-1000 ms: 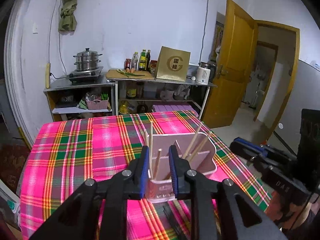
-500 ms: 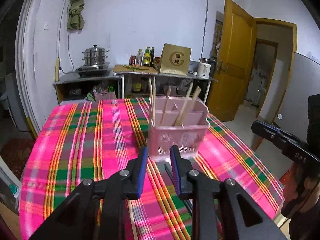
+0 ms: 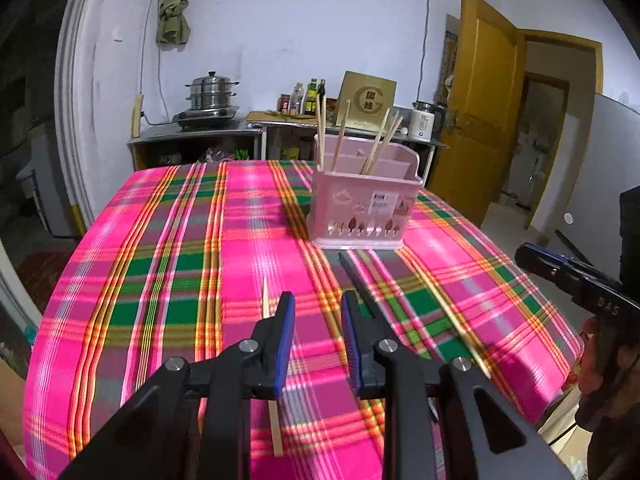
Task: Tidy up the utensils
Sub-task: 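Move both tools back down to the wooden chopsticks on the cloth, then close the right tool on a wooden chopstick while the left tool grasps another one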
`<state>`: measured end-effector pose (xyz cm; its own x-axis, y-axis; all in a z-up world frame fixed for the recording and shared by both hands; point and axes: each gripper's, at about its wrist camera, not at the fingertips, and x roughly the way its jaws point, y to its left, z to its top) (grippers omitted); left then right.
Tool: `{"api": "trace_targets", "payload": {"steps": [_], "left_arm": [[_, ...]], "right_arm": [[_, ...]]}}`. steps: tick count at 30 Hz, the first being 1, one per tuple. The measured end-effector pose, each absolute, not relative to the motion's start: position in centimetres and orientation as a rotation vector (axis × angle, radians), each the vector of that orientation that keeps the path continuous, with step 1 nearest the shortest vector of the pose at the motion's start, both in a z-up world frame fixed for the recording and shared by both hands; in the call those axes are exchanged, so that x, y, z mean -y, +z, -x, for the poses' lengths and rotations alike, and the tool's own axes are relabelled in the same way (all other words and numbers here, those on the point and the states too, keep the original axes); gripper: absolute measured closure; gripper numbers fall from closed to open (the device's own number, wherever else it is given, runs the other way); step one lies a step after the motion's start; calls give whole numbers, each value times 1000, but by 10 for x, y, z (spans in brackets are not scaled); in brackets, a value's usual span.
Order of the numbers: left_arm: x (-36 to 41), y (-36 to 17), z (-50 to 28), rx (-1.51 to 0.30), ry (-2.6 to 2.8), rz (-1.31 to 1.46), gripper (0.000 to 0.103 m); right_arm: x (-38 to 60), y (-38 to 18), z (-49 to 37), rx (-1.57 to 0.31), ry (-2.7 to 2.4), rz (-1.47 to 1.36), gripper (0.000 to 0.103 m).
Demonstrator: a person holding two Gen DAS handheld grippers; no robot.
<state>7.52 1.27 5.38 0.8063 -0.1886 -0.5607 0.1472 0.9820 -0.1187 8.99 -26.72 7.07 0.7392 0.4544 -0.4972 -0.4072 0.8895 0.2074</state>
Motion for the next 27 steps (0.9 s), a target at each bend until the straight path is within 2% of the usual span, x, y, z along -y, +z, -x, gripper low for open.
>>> {"api": "trace_targets", "payload": {"steps": [16, 27], "left_arm": [[-20, 24, -79, -675, -155, 71, 75], [-31, 2, -129, -794, -148, 43, 75]], "right_arm": [[264, 47, -93, -639, 463, -54, 75], [258, 27, -125, -730, 423, -11, 75]]}}
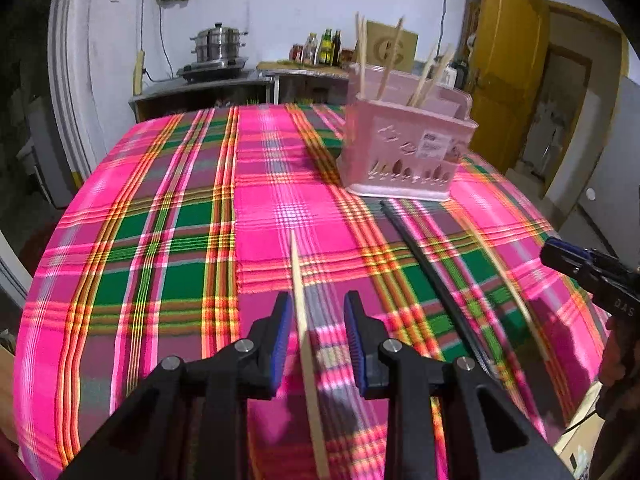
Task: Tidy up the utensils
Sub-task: 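Close the right tool on a wooden chopstick while the left tool grasps another one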
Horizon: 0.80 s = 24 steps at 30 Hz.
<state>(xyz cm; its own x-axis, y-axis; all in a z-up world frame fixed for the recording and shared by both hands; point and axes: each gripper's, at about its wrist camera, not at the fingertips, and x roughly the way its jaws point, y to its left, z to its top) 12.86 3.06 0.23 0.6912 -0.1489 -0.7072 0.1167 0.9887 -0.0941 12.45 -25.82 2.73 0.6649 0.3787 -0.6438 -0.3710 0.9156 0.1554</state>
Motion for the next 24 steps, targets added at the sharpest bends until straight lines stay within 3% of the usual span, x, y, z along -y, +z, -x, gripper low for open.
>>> {"api": "trace_targets", "payload": {"steps": [11, 24], "left_arm": [[-29, -23, -190, -907, -157, 13, 75], [-20, -27, -209, -915, -135, -49, 75]], "right_arm": [[249, 1, -176, -865, 372, 57, 75], [236, -14, -211, -929, 337, 114, 78]]}}
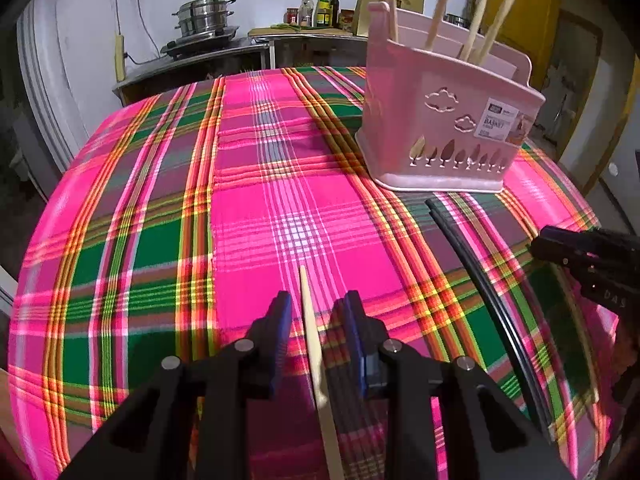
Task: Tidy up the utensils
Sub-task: 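Close the right tool on a wooden chopstick while the left tool grasps another one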
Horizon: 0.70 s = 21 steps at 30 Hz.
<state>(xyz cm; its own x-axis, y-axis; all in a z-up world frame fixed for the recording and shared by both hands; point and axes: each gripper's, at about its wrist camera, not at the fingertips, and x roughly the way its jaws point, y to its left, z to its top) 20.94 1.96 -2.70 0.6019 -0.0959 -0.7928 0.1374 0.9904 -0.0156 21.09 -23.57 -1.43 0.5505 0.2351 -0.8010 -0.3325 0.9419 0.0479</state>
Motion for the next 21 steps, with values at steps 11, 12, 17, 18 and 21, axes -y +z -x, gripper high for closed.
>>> {"api": "trace_targets", "payload": {"steps": [11, 12, 17, 18, 21], "left_arm": [[-16, -25, -213, -923, -125, -61, 92], [-16, -26, -214, -924, -123, -61, 94], [-17, -25, -217, -933, -122, -56, 97], [-17, -25, -218, -938, -124, -50, 97], [-19, -23, -218, -948, -130, -32, 98]], "right_arm": [[223, -11, -211, -933, 317, 154, 95], [223, -11, -211, -934, 318, 153, 96], [222, -10, -213, -939, 330, 137, 97], [223, -9, -213, -939, 335, 130, 97], [224, -5, -213, -930, 348, 114, 97]]}}
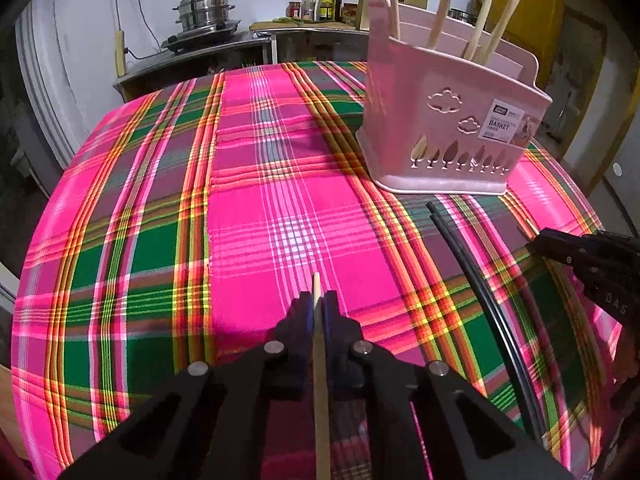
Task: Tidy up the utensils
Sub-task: 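Close the right tool on a wooden chopstick while the left tool grasps another one, then raise the right tool's chopstick upright over the basket while the left tool carries its chopstick there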
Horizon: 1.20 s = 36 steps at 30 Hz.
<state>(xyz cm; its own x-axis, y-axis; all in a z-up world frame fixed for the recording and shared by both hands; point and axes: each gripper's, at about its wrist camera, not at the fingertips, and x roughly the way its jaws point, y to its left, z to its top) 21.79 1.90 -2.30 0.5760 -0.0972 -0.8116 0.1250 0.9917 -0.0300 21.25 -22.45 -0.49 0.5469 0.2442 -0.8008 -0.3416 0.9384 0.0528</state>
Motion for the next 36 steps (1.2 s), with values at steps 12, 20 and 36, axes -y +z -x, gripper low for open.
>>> {"api": "trace_targets", "payload": {"steps": [12, 20, 36], "left_arm": [[-19, 41, -194, -827, -157, -10, 98], [-19, 89, -177, -728, -175, 1, 98], [-9, 118, -156, -671, -197, 5, 98]], "right_arm": [[233, 45, -203, -823, 407, 38, 97], [240, 82, -188, -730, 416, 4, 97], [254, 117, -162, -634, 428, -13, 97]]}}
